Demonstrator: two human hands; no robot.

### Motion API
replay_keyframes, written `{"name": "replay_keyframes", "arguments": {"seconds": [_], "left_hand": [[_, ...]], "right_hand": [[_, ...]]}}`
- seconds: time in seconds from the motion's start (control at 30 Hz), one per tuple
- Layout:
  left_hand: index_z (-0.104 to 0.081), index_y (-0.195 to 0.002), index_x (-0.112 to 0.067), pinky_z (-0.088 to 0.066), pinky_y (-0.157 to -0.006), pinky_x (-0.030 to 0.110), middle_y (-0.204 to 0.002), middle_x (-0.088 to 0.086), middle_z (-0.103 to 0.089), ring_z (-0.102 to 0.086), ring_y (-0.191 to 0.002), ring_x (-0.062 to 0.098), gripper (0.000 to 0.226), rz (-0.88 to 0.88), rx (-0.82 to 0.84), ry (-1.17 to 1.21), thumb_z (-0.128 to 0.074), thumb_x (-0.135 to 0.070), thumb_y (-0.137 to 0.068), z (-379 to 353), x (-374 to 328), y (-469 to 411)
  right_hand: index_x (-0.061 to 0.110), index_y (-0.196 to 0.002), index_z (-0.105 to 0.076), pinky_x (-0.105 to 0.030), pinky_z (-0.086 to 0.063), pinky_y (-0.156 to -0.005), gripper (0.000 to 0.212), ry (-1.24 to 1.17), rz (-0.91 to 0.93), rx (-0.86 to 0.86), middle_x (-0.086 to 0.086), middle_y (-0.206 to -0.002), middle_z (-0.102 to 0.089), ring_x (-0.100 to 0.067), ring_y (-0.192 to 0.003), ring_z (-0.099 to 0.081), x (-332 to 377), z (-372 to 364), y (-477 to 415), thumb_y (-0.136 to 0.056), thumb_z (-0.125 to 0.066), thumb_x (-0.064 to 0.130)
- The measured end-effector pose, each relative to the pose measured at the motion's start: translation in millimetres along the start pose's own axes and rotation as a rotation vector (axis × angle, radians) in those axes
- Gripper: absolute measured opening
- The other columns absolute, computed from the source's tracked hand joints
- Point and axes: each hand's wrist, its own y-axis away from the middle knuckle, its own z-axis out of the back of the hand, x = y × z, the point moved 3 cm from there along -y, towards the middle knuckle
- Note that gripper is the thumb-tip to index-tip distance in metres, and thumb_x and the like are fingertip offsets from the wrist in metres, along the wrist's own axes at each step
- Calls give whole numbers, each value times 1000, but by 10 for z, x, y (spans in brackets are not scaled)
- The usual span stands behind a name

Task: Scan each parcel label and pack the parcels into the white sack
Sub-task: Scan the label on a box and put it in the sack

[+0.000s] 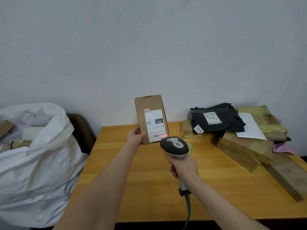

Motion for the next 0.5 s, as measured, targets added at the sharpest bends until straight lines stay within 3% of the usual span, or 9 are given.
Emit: {"name": "replay_keyframes", "arguments": {"seconds": [0.33,0.5], "left_hand": [[-47,-137,-9,-49,-68,29,-124,7,-62,-58,-99,21,43,-17,-9,4,-54,-4,-95,116,23,-104],[-47,-137,-11,-49,-62,26,-123,6,-63,-58,-100,21,44,-16,-13,12,-55,-4,-95,199,21,-180]], "right_hand": [[4,-61,-60,-24,-38,-42,16,-49,-15,-20,-8,-48,-55,-17,-39,-46,27,-143,12,-77,-60,0],[4,-67,-61,-22,-38,-40,12,-76,-21,-33,-7,-48,-55,-16,-37,-46,60,-260,-11,-77,-61,-1]]}}
